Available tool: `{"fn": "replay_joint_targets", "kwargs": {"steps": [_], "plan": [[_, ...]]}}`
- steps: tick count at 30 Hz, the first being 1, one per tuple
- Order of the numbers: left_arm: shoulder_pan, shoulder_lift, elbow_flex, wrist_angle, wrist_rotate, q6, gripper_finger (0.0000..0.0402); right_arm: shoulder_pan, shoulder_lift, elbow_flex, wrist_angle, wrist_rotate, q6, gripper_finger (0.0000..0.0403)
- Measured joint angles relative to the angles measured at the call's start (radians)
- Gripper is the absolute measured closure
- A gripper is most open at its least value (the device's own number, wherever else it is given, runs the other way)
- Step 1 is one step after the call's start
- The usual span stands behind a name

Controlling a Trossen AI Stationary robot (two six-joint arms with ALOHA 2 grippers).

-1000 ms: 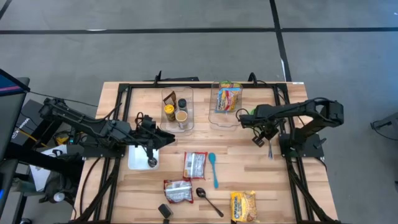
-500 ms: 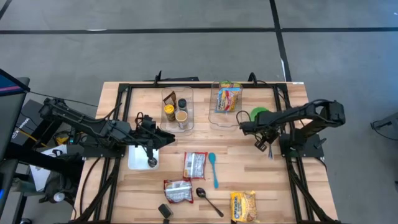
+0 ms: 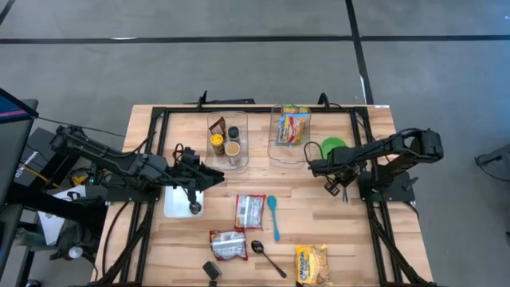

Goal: Pick & Place Food Item
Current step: Put the silver spoon into the white bin

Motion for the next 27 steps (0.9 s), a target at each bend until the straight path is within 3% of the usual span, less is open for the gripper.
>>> {"fn": "replay_joint_targets", "kwargs": {"steps": [16, 27], "plan": [[0.000, 0.000, 0.000, 0.005, 0.000, 0.000, 0.0284, 0.000, 0.001, 0.066, 0.053, 0.048, -0.009, 0.0403], [0.000, 0.000, 0.000, 0.004, 0.000, 0.000, 0.0284, 0.002, 0.001, 0.158, -0.095, 0.048, -0.002, 0.0403]]}}
